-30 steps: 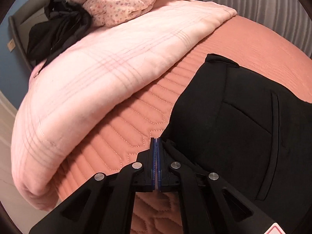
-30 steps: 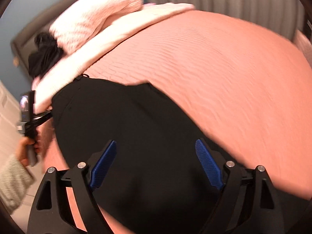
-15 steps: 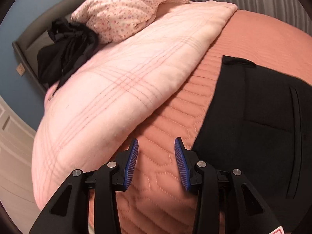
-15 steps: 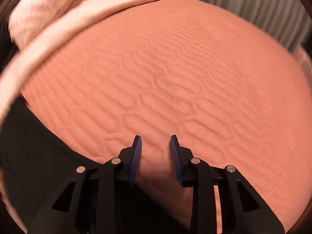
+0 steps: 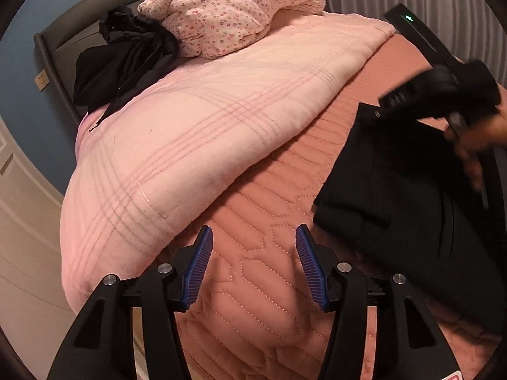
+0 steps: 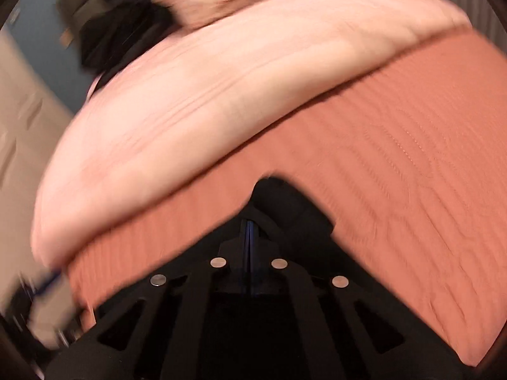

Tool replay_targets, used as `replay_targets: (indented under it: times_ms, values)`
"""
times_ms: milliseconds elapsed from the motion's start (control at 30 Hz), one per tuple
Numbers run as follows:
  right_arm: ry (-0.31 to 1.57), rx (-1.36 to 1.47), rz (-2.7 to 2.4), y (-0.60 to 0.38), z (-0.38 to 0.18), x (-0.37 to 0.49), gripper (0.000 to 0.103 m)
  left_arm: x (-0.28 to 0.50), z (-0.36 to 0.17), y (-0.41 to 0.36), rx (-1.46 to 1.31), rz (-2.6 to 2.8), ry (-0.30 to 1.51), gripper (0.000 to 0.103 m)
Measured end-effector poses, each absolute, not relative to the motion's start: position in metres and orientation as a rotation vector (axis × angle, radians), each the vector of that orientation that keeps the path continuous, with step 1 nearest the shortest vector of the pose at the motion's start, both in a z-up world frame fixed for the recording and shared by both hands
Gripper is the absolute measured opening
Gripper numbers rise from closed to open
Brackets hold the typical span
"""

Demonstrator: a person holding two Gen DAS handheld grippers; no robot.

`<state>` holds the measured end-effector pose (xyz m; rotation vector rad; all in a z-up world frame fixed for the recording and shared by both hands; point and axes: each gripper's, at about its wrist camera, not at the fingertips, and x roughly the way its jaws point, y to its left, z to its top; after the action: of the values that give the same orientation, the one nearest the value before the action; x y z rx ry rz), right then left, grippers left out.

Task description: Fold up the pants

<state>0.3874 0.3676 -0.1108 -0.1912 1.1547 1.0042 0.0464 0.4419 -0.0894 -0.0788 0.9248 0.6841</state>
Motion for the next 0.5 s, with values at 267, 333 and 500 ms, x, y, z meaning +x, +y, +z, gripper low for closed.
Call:
replay_targets:
  times_ms: [267,333,500]
  values:
    - [1.12,-0.132,0.986,0.354,-0.113,0.366,0.0,0.068,-0.07,0.419,-0.124,0.551,0.85,0.056]
    - [1.171,0.016,1.002,0.344,-0.104,0.371,0.006,0.092,-0.081,0.414,-0.095,0.539,0.877,0.058]
    - [1.063,0.102,1.062,0.267,-0.057,0.335,0.006,0.126,-0.108,0.411,0.064,0.633,0.937,0.073]
